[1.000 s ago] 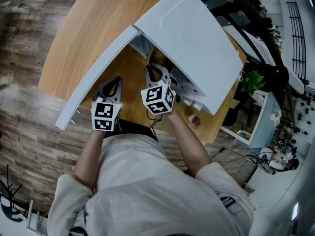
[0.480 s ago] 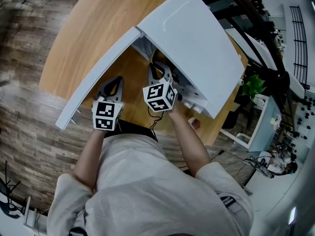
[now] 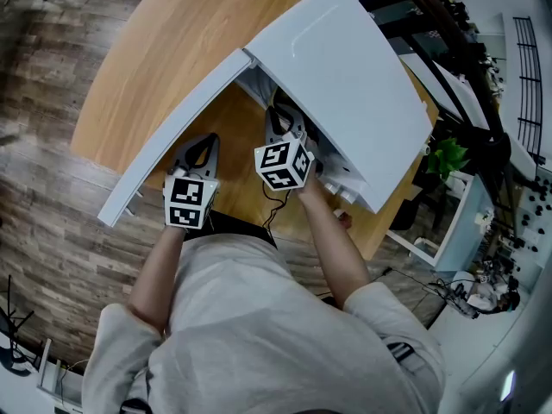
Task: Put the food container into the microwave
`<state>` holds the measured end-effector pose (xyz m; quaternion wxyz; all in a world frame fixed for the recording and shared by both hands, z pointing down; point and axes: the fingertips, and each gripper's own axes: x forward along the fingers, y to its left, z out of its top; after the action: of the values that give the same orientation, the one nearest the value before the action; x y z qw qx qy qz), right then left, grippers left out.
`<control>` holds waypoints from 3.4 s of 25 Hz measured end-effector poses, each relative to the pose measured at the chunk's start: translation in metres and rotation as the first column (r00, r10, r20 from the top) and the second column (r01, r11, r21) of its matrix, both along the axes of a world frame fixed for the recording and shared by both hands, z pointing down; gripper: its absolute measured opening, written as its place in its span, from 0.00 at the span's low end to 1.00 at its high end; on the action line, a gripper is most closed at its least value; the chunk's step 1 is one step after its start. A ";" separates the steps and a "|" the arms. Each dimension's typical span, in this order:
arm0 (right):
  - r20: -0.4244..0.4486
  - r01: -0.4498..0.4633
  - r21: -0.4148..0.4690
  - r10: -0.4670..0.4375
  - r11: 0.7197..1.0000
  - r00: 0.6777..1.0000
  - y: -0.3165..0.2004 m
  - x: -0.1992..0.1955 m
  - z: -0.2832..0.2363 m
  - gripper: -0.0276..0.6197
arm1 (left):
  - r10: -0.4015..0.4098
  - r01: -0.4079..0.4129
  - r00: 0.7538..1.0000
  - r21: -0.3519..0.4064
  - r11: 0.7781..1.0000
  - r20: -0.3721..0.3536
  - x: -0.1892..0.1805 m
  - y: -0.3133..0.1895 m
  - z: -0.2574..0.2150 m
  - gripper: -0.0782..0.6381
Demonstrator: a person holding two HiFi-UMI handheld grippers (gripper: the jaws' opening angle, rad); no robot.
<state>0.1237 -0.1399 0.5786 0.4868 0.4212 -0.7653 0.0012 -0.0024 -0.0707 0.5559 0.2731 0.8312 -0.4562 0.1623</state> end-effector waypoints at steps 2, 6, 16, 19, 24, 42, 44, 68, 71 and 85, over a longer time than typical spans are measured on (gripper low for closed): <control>-0.010 0.001 0.003 -0.001 1.000 1.000 -0.003 0.001 0.001 0.11 | -0.004 0.004 1.000 -0.002 1.000 0.002 -0.002 0.000 0.000 0.13; -0.034 0.014 0.010 -0.014 1.000 0.999 -0.008 0.002 0.005 0.11 | -0.010 0.010 1.000 -0.013 1.000 0.008 -0.005 0.002 0.003 0.13; -0.071 0.024 0.035 -0.022 0.999 0.997 -0.021 0.004 0.006 0.11 | -0.021 0.021 1.000 -0.015 1.000 0.006 -0.005 0.003 0.002 0.13; -0.074 0.020 0.041 -0.016 0.999 0.997 -0.024 0.005 0.007 0.11 | -0.023 0.023 1.000 -0.013 1.000 0.007 -0.006 0.004 0.002 0.13; -0.063 -0.002 0.051 0.006 0.999 0.998 -0.029 0.004 0.006 0.11 | -0.024 0.024 1.000 -0.014 1.000 0.009 -0.009 0.006 0.002 0.13; 0.248 -0.179 0.043 0.164 0.983 0.955 -0.002 -0.010 -0.020 0.20 | 0.033 -0.033 0.999 -0.002 0.999 0.003 -0.004 -0.001 -0.006 0.13; 0.264 -0.185 0.043 0.167 0.982 0.950 0.009 -0.013 -0.024 0.19 | 0.058 -0.058 0.998 -0.009 0.998 -0.002 0.001 -0.001 -0.005 0.13; 0.413 -0.506 -0.049 0.479 0.861 0.775 0.139 0.050 -0.021 0.05 | 0.423 -0.423 0.906 0.028 0.906 -0.001 0.092 0.028 -0.025 0.13; 0.432 -0.509 -0.048 0.478 0.859 0.765 0.150 0.058 -0.025 0.05 | 0.432 -0.432 0.902 0.035 0.901 0.006 0.102 0.035 -0.030 0.13; 0.567 -0.591 0.040 0.469 0.806 0.677 0.187 0.098 -0.080 0.05 | 0.457 -0.449 0.888 0.118 0.885 -0.048 0.151 0.064 -0.084 0.13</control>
<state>0.2216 0.0474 0.4986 0.1841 0.6594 -0.7076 0.1748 0.1489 -0.0064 0.4723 0.2008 0.9333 -0.2468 0.1665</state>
